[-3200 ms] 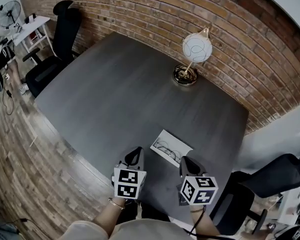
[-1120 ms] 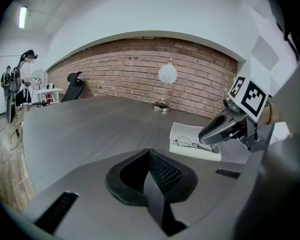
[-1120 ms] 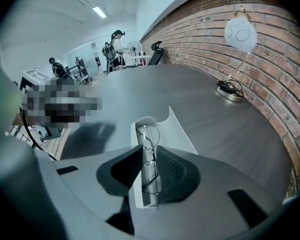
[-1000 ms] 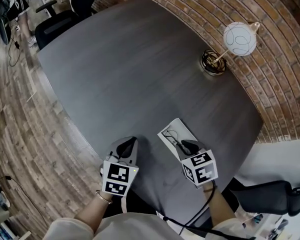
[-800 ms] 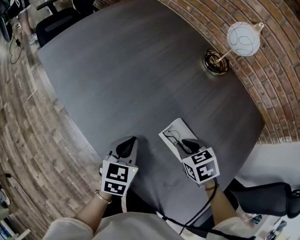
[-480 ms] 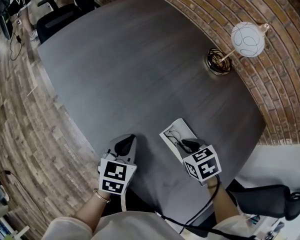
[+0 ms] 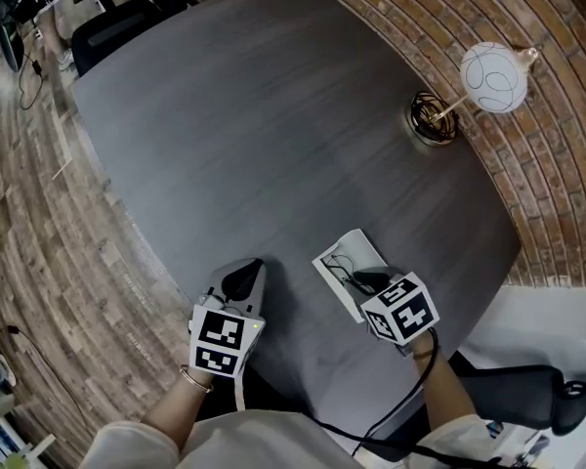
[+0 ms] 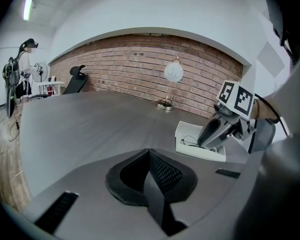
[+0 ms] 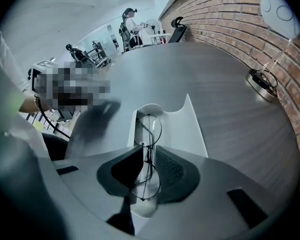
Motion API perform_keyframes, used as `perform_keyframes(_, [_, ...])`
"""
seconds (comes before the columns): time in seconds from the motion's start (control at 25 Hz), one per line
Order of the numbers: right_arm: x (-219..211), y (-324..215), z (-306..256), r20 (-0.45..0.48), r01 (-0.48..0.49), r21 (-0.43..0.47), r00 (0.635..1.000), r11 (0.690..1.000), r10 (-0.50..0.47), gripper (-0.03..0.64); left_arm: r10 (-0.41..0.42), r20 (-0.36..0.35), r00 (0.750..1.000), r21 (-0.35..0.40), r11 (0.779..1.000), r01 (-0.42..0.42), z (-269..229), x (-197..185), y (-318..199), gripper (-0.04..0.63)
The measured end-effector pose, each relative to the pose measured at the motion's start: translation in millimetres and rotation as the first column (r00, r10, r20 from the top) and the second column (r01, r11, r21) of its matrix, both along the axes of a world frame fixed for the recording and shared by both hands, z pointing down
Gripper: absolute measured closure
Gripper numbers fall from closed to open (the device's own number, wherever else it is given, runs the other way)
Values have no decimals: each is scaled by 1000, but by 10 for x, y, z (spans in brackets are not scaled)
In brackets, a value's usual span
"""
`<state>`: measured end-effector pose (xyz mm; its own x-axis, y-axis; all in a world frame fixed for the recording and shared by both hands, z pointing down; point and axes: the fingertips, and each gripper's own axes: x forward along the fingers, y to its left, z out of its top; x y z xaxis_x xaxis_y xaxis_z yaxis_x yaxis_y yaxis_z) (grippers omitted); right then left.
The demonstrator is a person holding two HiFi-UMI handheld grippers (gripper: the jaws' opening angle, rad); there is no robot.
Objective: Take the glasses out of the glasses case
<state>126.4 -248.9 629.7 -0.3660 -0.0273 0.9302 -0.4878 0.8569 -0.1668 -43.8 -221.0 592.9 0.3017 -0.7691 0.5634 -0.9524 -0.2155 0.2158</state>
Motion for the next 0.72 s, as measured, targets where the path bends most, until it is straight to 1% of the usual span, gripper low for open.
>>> perform_keyframes(0.16, [-5,13,27,-5,20,-50,1000,999,-21,532,3,-8,1000,-7,1000,-3,24,4,-10,578])
perform_keyframes(0.24, [-5,18,27,-7,22,-61,1000,998,-22,532,5,-12,1000,-9,1000,-5,27,11,-17,578])
perform_keyframes(0.6, [-19,44,48,-12,11,-87,1000,996,-12,558,12,-22,1000,-12,1000,-12,32,40,-45,577])
perform_keyframes(0.72, [-15,35,24,-4,15,-61,1000,998,-15,565,14,-25,1000,-11,1000,-15,20,66,-61,578])
